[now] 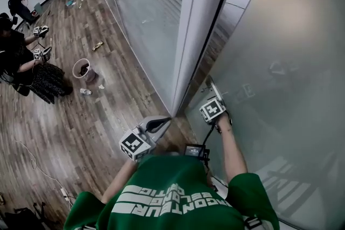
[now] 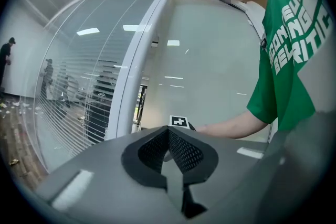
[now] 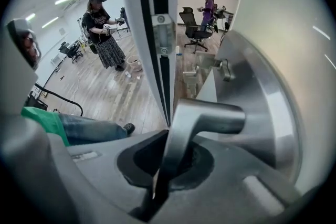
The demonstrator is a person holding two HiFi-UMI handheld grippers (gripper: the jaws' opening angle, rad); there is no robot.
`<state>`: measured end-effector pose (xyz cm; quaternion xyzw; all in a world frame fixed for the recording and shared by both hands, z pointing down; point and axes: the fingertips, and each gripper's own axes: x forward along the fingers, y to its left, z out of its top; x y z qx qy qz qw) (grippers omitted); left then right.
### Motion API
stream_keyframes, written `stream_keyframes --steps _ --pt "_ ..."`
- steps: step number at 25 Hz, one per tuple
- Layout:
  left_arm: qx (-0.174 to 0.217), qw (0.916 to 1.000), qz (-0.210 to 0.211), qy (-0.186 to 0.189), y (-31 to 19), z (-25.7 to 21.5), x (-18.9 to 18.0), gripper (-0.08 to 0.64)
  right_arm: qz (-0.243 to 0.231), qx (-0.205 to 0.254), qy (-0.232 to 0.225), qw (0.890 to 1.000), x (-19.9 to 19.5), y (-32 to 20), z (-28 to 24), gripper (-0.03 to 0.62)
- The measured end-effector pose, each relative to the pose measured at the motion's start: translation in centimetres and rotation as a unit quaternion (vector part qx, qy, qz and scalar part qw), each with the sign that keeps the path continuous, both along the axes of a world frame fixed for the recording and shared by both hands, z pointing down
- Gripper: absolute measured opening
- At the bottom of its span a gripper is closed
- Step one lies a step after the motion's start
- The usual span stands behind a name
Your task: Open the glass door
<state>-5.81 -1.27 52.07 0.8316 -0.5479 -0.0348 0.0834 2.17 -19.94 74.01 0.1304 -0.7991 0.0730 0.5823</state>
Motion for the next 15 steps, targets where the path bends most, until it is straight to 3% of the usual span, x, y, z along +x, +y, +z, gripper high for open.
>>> stream_keyframes --steps 6,9,15 --pt "-0.013 0.9994 0.03 0.007 -2.3 1.5 2.4 0.014 0.013 0.009 0.005 1.0 0.4 -3.8 1.9 -0.006" --pt "0.002 0.9991 0.042 -0.003 -2.9 2.5 2.7 0.014 0.025 0.009 0.006 1.0 0.7 -4.5 2.9 -0.006" --pt "0.01 0.9949 0.101 0.001 -5.1 2.5 5.5 0.014 0.052 0.018 0.007 0.998 2.2 -7.2 2.8 -0.006"
